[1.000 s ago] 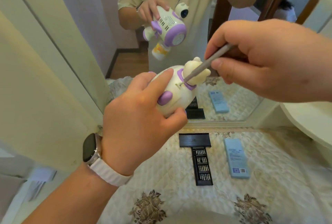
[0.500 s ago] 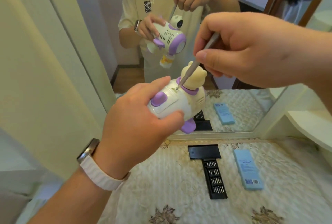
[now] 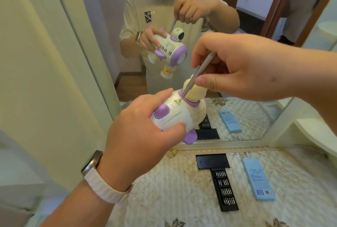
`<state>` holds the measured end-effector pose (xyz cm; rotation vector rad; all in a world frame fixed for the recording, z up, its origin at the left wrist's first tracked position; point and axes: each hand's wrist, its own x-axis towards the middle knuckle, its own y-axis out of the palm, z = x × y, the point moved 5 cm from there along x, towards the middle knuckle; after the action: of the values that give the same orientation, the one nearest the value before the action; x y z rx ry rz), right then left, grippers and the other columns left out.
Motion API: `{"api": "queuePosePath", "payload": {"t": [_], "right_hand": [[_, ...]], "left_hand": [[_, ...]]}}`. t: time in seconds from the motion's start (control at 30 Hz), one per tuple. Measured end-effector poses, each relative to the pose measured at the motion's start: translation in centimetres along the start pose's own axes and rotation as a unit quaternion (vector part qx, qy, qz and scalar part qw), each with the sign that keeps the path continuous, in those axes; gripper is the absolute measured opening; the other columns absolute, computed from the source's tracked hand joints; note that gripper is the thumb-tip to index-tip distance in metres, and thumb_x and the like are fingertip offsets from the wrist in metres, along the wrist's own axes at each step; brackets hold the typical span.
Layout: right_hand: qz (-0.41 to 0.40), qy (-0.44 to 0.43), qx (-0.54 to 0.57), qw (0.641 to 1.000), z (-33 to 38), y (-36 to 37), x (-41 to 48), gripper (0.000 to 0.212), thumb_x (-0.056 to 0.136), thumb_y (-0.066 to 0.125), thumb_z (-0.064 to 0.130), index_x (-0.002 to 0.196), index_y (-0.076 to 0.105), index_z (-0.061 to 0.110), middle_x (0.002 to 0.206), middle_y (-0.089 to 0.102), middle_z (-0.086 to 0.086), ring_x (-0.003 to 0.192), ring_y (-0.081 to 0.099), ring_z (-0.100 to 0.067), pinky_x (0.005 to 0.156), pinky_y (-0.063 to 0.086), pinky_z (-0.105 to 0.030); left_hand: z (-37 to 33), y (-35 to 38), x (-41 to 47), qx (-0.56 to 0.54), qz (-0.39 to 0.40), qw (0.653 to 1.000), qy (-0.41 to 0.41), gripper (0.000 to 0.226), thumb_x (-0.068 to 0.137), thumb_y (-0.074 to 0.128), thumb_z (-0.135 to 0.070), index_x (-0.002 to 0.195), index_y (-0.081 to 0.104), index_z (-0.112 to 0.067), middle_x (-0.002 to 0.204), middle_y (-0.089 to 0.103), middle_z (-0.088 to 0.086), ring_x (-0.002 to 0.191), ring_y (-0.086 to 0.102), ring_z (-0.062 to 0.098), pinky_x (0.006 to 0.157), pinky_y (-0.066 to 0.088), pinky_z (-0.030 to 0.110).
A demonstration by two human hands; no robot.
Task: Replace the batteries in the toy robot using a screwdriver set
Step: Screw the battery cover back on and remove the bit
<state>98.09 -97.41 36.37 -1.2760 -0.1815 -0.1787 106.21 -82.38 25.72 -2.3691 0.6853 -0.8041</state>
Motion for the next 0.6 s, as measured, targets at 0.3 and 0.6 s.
{"api": "queuePosePath", "payload": {"t": [0.3,0.6], "right_hand": [[-0.03,-0.013,-0.047,0.998,-0.6,-0.1,1.0,0.026,0.079,0.051,0.056,0.076,0.054,0.03,0.059,0.059,0.008,0.067,0.058,-0.001,0.061,0.045,-0.017],[-0.024,0.015,0.041,0.999,-2.5,0.2,1.5,0.017,0.086,0.054,0.039,0.098,0.048,0.028,0.078,0.063,0.006,0.069,0.059,-0.01,0.062,0.049,-0.023]], "left_hand": [[1.0,0.5,1.6,-0.012,0.01,1.0,0.008,0.066,0.064,0.065,-0.053,0.129,0.058,-0.05,0.112,0.059,-0.032,0.1,0.058,-0.005,0.069,0.043,0.009],[1.0,1.5,3.5,-0.028,0.018,0.999,0.028,0.064,0.063,0.067,-0.05,0.127,0.061,-0.049,0.113,0.06,-0.033,0.104,0.057,-0.007,0.076,0.046,0.014]]}}
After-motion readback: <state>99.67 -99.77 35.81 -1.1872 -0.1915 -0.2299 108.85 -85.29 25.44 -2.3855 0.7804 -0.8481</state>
